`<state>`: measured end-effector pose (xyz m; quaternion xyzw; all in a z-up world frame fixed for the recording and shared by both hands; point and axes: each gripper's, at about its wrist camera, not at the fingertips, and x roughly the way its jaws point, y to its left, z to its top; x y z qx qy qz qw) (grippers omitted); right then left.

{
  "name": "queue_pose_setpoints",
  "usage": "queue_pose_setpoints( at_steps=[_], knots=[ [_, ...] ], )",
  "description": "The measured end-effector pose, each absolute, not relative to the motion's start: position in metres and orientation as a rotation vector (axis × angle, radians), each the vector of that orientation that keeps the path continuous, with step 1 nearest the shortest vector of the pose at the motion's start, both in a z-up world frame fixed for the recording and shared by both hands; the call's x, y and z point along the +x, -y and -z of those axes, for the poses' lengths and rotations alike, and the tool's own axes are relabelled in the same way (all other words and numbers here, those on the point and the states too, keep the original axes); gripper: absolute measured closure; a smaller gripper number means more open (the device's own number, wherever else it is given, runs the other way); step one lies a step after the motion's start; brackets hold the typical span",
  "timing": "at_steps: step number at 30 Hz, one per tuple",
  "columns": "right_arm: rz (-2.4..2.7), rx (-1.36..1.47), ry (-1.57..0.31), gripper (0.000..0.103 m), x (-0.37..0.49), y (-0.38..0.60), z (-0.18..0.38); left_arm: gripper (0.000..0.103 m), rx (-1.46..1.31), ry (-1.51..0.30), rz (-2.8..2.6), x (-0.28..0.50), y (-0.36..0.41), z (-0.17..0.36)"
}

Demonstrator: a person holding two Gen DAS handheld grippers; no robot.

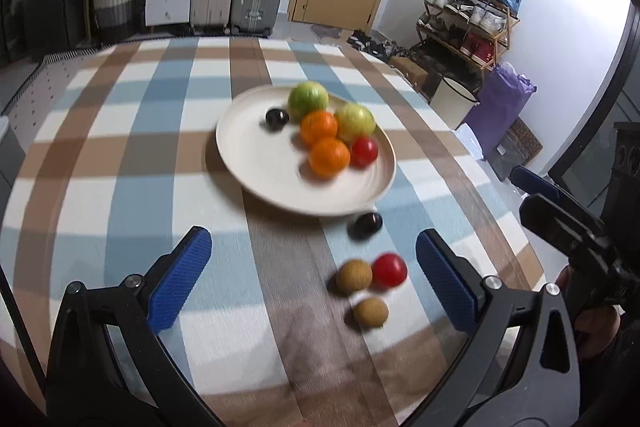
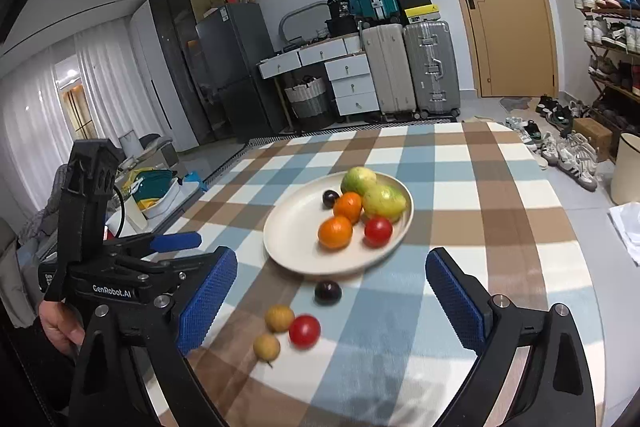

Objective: Organize fruits
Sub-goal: 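Withdraw both open tools from the plate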

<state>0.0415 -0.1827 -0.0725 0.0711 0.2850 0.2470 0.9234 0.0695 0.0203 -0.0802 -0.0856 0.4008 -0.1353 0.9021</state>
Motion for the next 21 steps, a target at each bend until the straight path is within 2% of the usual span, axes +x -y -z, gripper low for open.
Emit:
queue_pose_setpoints(
  at_steps=[21],
  knots=[
    [-0.452, 0.141, -0.612, 0.003, -0.01, 0.191, 0.082, 0.001, -0.163, -0.955, 0.286, 0.05, 0.011, 0.135]
  ],
)
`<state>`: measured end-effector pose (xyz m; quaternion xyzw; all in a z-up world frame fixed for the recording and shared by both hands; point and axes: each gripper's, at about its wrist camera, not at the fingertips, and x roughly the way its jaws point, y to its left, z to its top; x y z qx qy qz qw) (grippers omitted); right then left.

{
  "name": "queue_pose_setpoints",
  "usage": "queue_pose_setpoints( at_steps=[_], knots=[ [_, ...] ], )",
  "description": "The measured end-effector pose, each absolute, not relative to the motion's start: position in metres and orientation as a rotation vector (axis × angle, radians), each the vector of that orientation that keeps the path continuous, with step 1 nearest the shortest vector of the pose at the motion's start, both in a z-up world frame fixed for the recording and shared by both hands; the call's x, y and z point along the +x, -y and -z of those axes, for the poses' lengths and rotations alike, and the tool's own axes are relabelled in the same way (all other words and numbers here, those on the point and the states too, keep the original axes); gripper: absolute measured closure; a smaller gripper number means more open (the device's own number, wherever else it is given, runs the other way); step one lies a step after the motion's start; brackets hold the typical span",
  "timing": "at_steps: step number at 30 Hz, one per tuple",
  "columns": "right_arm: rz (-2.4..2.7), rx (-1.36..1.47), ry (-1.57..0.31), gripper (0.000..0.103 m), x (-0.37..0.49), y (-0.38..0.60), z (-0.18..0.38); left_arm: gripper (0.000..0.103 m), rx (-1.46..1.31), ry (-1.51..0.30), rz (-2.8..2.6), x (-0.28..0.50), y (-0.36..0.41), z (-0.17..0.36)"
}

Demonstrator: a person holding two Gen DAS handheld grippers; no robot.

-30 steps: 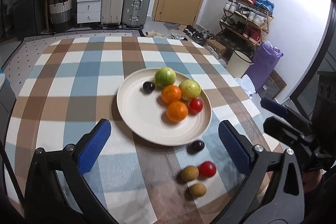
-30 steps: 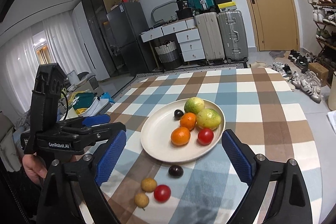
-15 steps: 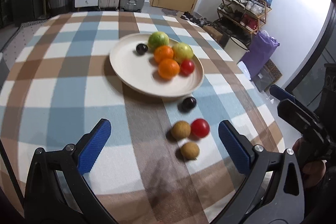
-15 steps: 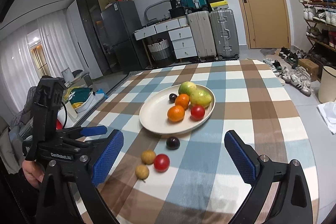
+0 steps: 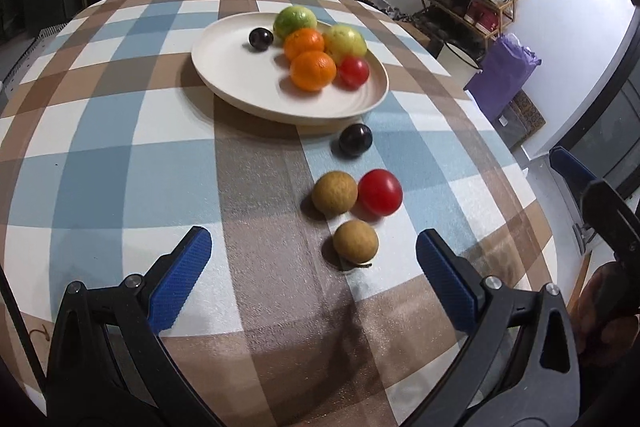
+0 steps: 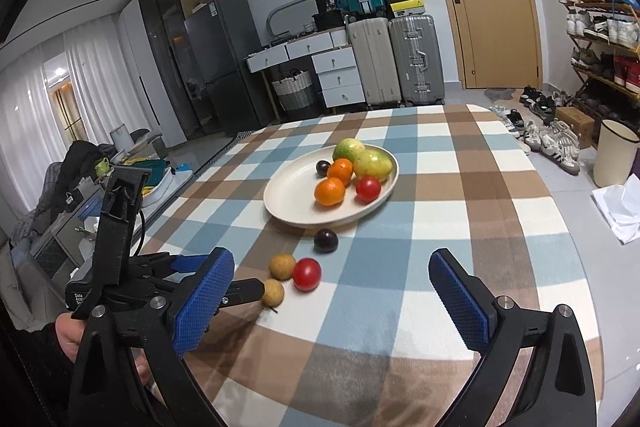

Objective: Organize fruits
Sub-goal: 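Withdraw both open tools from the plate, then lower the left tool onto a brown kiwi and close it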

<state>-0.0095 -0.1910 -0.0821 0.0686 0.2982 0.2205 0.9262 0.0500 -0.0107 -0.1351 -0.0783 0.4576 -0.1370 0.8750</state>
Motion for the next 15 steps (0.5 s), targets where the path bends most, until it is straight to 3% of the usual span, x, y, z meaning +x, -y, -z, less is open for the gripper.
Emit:
queue_pose_setpoints(
  at_steps=[15],
  knots=[
    [-0.426, 0.165, -0.627, 0.003, -0.016, 0.202, 0.088, 0.001, -0.08, -0.983, 0.268, 0.056, 0.033, 0.149]
  ],
)
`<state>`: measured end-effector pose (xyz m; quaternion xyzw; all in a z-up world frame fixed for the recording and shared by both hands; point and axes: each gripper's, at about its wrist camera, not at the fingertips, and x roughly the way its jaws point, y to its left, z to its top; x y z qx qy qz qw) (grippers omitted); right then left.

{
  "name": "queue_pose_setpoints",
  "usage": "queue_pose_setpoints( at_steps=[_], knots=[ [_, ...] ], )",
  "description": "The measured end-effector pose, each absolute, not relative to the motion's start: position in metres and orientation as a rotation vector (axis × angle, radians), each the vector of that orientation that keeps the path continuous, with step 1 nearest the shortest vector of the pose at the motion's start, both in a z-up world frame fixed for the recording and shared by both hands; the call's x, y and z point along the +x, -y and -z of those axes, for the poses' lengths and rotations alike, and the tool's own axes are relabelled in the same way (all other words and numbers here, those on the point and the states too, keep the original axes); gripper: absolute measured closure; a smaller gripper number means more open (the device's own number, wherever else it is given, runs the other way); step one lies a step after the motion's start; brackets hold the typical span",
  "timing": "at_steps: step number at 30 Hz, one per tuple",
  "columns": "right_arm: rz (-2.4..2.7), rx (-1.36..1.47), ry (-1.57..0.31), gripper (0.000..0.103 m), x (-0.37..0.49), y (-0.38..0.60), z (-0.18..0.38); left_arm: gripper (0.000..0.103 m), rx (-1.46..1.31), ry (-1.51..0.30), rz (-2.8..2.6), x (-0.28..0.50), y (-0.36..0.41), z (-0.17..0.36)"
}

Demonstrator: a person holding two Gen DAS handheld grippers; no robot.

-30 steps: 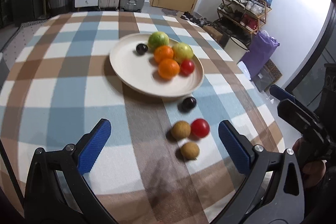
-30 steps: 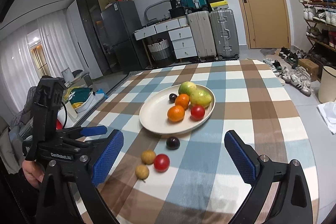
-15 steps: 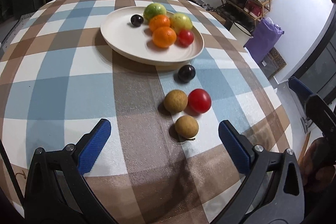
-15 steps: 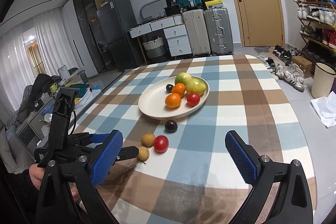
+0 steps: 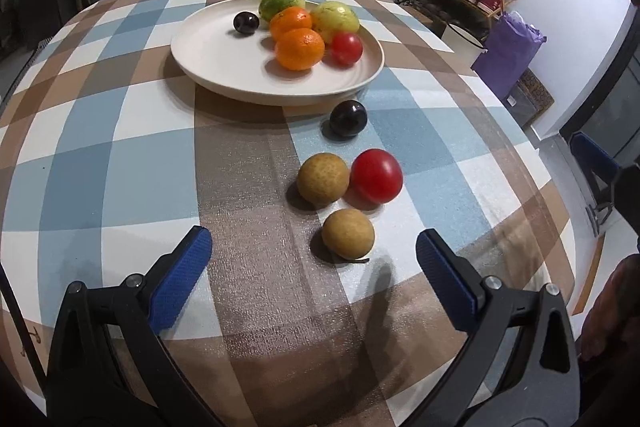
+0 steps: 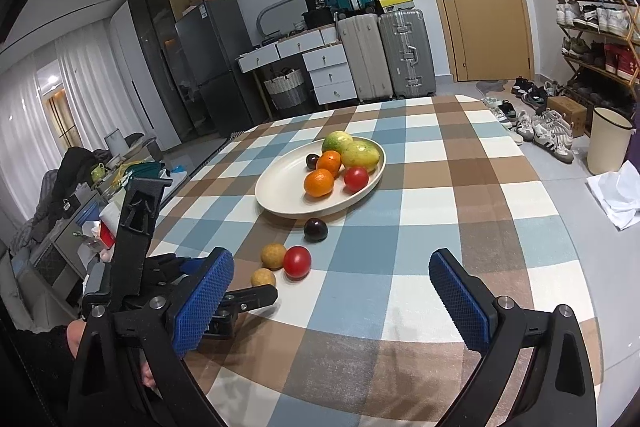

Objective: Organize fruits
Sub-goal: 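Lower the left tool onto a brown kiwi and close it, then lift the kiwi with the left tool while the right tool grasps a red tomato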

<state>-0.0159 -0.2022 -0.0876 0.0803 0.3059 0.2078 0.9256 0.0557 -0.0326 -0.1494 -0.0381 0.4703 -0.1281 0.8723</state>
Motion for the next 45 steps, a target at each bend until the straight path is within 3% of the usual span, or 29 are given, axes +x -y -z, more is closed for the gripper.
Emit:
queue_pose_setpoints(
  at_steps=[3, 4, 7, 8, 10, 11, 45],
  knots=[
    [-0.424, 0.167, -0.627, 0.003, -0.016, 0.203, 0.088, 0.009, -0.056, -0.978, 0.264, 0.054, 0.035, 0.15],
    [-0.425, 0.166, -0.627, 0.003, -0.016, 0.203, 0.088, 0.016, -0.046, -0.976, 0.27, 0.054, 0.037, 0.149],
    [-0.425, 0.167, -0.629, 0.003, -0.016, 0.203, 0.088, 0.042, -0.022, -0.973, 0.303, 0.052, 0.04, 0.147],
    [-0.424, 0.167, -0.628, 0.003, -0.016, 0.203, 0.088, 0.058, -0.026, -0.974, 0.321, 0.051, 0.041, 0.146],
    [-0.423, 0.166, -0.628, 0.003, -0.016, 0.204, 0.088, 0.077, -0.046, -0.979, 0.348, 0.051, 0.039, 0.145],
    [-0.421, 0.167, -0.627, 0.003, -0.016, 0.204, 0.088, 0.079, -0.055, -0.981, 0.357, 0.051, 0.038, 0.145],
    [-0.435, 0.093, -0.72, 0.003, -0.001, 0.178, 0.117, 0.079, -0.082, -0.88, 0.329, 0.005, -0.022, 0.115]
  ],
)
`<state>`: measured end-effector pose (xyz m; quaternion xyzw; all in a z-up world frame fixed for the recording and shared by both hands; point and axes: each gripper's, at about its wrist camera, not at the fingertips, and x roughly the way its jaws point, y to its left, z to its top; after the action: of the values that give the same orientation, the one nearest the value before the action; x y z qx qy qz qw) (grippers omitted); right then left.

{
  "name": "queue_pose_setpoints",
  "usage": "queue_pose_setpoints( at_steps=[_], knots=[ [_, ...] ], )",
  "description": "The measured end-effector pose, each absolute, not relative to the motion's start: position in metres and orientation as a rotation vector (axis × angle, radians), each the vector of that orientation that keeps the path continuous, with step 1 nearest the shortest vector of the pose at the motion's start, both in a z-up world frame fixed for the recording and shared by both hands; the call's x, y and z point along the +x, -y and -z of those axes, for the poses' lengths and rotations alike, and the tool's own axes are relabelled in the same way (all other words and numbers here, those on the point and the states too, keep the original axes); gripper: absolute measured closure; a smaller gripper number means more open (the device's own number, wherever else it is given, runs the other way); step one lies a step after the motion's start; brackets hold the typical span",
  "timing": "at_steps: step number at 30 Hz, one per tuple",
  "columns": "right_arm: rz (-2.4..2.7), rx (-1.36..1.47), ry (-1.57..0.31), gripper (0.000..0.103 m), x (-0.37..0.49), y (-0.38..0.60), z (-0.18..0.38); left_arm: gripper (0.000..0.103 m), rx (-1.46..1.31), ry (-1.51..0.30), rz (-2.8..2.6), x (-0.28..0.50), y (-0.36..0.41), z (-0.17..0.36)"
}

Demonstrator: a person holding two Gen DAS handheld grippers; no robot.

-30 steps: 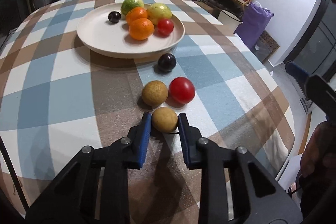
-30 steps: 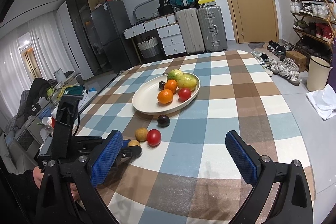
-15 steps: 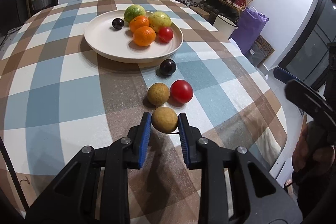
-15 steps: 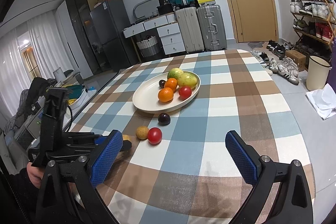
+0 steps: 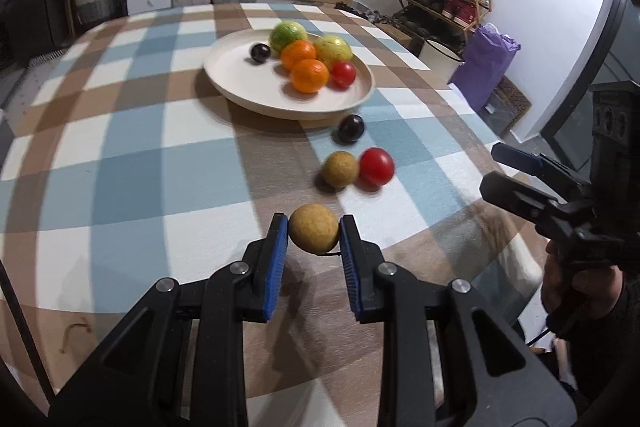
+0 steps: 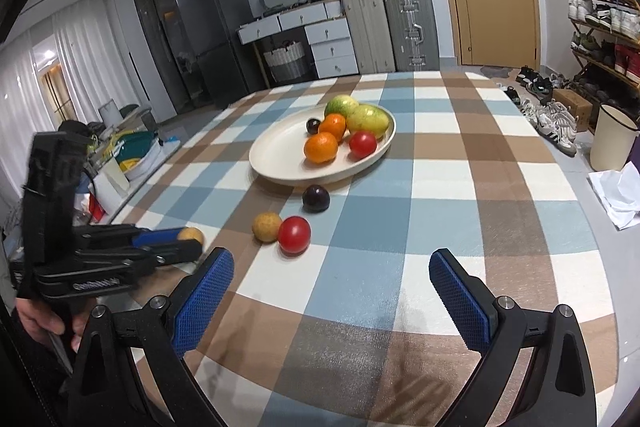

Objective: Organize fruits
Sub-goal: 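Lift the kiwi with the left tool while the right tool grasps a red tomato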

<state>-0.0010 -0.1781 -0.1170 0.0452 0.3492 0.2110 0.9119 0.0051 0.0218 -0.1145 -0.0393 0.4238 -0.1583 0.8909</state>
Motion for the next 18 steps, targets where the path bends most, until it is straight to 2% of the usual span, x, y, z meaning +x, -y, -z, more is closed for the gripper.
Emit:
queue_pose_setpoints(
  at_steps=[13, 18],
  knots=[
    [-0.478, 0.049, -0.804, 0.003, 0.032, 0.158, 0.135, 0.079, -0.141, -0.853, 0.248, -0.007, -0.065, 0.107],
    [-0.505, 0.003, -0.844, 0.013, 0.047, 0.146, 0.142, 0.079, -0.16, -0.853, 0.231, -0.011, -0.075, 0.108]
  ],
)
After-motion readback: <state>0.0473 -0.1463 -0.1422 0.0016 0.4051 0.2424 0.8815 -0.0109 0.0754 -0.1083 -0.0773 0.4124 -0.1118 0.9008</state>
